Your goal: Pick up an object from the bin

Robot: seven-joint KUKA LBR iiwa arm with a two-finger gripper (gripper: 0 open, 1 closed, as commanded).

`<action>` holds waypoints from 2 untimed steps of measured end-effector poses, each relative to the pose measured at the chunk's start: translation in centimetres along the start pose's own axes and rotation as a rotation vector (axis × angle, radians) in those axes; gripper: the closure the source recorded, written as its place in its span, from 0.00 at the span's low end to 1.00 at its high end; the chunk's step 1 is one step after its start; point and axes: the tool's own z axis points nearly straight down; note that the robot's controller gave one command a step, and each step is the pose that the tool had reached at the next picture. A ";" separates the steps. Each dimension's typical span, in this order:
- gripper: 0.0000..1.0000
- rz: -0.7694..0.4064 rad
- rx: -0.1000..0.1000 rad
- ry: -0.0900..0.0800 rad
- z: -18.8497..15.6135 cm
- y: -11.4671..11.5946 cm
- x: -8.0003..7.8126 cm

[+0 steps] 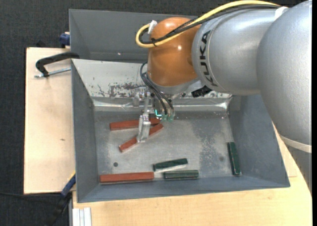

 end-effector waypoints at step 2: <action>0.00 0.066 -0.002 -0.011 5.4 -1.7 4.9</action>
Offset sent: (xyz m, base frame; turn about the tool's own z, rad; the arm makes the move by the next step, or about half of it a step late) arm -0.0624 -0.0213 -0.0688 0.0818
